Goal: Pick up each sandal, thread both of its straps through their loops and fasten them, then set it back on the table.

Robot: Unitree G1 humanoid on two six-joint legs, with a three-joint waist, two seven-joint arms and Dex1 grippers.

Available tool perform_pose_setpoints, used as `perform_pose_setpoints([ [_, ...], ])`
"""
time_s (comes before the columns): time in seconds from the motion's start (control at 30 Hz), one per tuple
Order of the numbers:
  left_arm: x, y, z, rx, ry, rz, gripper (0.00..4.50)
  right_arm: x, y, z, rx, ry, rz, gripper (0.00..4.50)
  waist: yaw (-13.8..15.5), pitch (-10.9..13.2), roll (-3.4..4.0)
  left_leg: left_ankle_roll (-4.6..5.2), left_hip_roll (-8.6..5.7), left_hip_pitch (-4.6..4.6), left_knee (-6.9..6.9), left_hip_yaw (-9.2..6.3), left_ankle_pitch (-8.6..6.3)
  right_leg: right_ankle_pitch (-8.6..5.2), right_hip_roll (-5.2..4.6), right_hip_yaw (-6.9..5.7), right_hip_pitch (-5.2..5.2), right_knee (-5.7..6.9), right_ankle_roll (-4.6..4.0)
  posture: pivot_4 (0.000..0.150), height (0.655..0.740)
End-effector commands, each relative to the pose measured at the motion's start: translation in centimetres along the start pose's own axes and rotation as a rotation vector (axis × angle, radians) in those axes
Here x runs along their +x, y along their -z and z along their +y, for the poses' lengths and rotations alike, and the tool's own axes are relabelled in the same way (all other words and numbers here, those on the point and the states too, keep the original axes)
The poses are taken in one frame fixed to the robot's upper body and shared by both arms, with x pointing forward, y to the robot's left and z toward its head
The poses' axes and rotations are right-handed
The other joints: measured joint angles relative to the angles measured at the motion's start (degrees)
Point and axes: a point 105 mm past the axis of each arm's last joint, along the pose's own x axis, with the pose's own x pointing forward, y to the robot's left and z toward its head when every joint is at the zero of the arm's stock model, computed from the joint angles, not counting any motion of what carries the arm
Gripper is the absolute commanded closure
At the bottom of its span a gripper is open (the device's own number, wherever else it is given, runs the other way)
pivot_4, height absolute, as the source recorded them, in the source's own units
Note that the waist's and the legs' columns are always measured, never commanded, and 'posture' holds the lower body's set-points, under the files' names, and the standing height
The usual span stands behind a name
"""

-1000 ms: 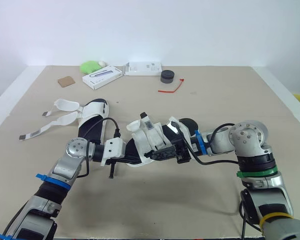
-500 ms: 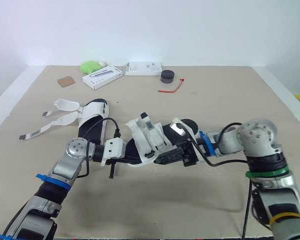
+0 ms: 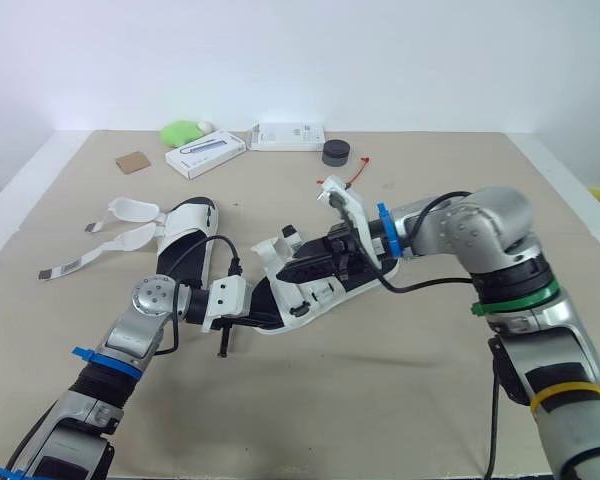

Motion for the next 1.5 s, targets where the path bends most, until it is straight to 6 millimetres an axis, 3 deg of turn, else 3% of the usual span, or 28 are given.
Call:
perform_pose_setpoints([
  [0.03,0.6,1.7,-1.7,-0.069,0.067,0.051,4.50,0.1,-1.3,0.3,-0.065,-0.021,-0.013,0.03,0.0,0.0,0.01,0.00,0.00,0.00,0.00,-0.01,0.00,0.00,0.00,-0.01,0.00,0.00,0.00,0.150,0.7400],
  [0.2,0.5,1.8,-1.8,-0.072,0.063,0.054,4.50,0.7,-1.4,0.1,-0.048,-0.048,0.006,0.03,0.0,0.0,0.01,0.00,0.01,0.00,0.00,-0.06,0.00,-0.01,0.00,-0.04,-0.01,0.02,-0.04,0.150,0.7400],
  [0.3,0.5,1.8,-1.7,-0.072,0.060,0.052,4.50,1.2,-1.3,-0.3,-0.031,-0.041,0.016,0.89,0.0,0.0,0.01,-0.01,0.01,0.00,0.00,-0.06,0.00,-0.02,-0.02,-0.04,-0.01,0.02,-0.05,0.150,0.7400],
  [0.37,0.5,1.8,-1.7,-0.072,0.059,0.051,4.50,1.3,-1.1,-0.4,-0.021,-0.045,0.025,1.79,0.0,0.0,0.02,-0.01,0.01,0.00,0.00,-0.06,0.00,-0.02,-0.06,-0.04,-0.01,0.02,-0.05,0.150,0.7400],
  [0.43,0.4,1.8,-1.7,-0.072,0.059,0.051,4.50,1.4,-0.9,-0.5,-0.013,-0.048,0.037,2.35,0.0,0.0,0.02,-0.02,0.01,-0.01,0.00,-0.06,0.00,-0.02,-0.09,-0.04,-0.02,0.02,-0.06,0.150,0.7400],
  [0.6,0.4,1.8,-1.7,-0.072,0.057,0.054,4.50,1.5,-0.4,-0.6,0.005,-0.050,0.067,4.48,0.0,0.0,0.03,-0.04,0.01,-0.01,0.00,-0.07,-0.01,-0.03,-0.11,-0.05,-0.03,0.02,-0.07,0.150,0.7400],
  [1.03,0.3,2.0,-1.8,-0.062,0.066,0.065,4.50,0.8,0.9,1.0,-0.018,-0.109,0.151,4.48,0.0,0.0,0.03,-0.07,0.02,-0.01,-0.01,-0.11,-0.03,-0.06,-0.12,-0.09,-0.02,0.02,-0.11,0.150,0.7400],
  [1.37,0.4,1.9,-1.8,-0.059,0.071,0.061,4.50,1.5,-0.4,0.4,-0.104,-0.052,0.042,4.48,0.0,0.0,0.03,-0.09,0.02,0.00,-0.02,-0.13,-0.03,-0.06,-0.11,-0.10,-0.02,0.03,-0.12,0.150,0.7400],
  [1.5,0.5,1.9,-1.7,-0.058,0.070,0.060,4.50,1.8,-0.1,0.7,-0.125,-0.066,0.034,4.48,0.0,0.0,0.03,-0.10,0.02,0.00,-0.02,-0.13,-0.02,-0.06,-0.12,-0.10,-0.02,0.03,-0.12,0.150,0.7400],
])
